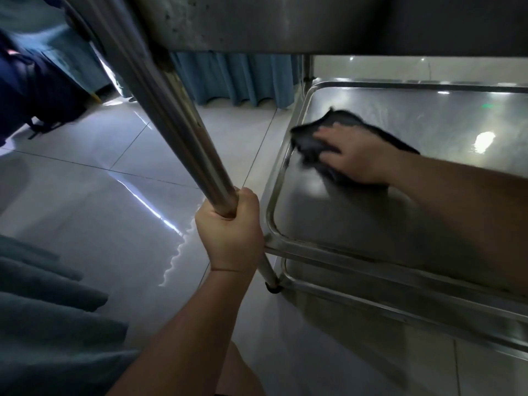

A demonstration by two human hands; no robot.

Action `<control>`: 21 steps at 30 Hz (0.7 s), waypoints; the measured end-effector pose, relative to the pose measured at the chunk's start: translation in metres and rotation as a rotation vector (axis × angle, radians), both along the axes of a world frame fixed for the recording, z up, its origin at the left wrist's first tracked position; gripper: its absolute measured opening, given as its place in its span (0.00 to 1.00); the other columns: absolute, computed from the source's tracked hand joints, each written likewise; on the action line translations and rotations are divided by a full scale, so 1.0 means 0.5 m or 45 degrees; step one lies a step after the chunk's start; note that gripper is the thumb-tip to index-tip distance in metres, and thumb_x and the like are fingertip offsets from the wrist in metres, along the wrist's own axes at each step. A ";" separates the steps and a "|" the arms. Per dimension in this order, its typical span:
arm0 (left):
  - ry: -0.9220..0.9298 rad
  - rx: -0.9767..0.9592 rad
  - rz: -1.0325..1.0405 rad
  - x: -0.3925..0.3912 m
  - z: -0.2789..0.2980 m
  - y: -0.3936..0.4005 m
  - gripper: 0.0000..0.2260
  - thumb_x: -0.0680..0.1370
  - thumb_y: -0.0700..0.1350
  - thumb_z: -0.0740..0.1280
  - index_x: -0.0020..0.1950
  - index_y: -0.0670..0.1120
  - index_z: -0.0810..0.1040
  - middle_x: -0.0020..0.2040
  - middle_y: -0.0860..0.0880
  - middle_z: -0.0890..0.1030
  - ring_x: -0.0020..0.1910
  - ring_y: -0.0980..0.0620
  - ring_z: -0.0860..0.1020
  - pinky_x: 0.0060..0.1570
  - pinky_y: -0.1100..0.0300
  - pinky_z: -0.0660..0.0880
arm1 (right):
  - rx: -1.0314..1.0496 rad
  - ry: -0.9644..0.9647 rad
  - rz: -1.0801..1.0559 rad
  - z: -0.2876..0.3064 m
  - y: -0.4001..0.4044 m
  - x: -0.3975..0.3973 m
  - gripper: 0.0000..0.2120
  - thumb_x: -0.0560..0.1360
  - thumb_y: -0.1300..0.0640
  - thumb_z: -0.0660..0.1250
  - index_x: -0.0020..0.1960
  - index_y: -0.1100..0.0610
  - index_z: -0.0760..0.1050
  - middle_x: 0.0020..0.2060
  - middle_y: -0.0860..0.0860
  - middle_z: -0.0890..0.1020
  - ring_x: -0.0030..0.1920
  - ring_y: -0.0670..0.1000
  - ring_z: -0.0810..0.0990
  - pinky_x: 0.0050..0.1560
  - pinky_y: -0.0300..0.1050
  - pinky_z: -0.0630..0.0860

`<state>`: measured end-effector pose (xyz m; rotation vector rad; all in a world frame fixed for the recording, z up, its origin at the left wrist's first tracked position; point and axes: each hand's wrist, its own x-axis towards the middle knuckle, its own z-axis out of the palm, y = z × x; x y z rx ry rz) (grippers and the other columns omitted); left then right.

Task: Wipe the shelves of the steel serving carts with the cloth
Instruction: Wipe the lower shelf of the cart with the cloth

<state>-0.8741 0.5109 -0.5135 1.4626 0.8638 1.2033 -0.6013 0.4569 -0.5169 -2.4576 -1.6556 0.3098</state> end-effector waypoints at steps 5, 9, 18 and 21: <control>0.025 0.006 0.013 0.003 -0.002 -0.001 0.12 0.74 0.51 0.66 0.30 0.56 0.74 0.26 0.52 0.68 0.25 0.53 0.71 0.26 0.60 0.72 | -0.036 0.088 -0.388 -0.019 0.151 0.016 0.33 0.82 0.40 0.46 0.84 0.48 0.47 0.84 0.48 0.51 0.83 0.54 0.48 0.81 0.59 0.44; 0.028 -0.032 0.015 0.003 0.000 -0.005 0.11 0.74 0.51 0.67 0.31 0.57 0.75 0.27 0.53 0.69 0.25 0.53 0.71 0.27 0.61 0.72 | -0.053 0.099 -0.320 -0.022 0.174 -0.055 0.32 0.82 0.38 0.42 0.84 0.46 0.46 0.84 0.51 0.49 0.83 0.55 0.46 0.81 0.60 0.42; 0.049 -0.127 0.054 0.005 0.013 -0.004 0.12 0.71 0.52 0.67 0.29 0.55 0.72 0.26 0.53 0.68 0.26 0.51 0.69 0.26 0.58 0.67 | 0.012 0.095 -0.119 -0.032 0.011 -0.274 0.37 0.81 0.34 0.45 0.84 0.48 0.43 0.84 0.46 0.47 0.83 0.49 0.43 0.81 0.55 0.40; 0.086 -0.128 0.081 0.003 0.015 -0.006 0.09 0.71 0.54 0.67 0.34 0.53 0.73 0.28 0.53 0.70 0.28 0.51 0.72 0.27 0.57 0.71 | 0.011 0.150 -0.009 -0.021 -0.037 -0.307 0.37 0.82 0.34 0.49 0.85 0.48 0.44 0.84 0.45 0.47 0.83 0.47 0.43 0.81 0.53 0.39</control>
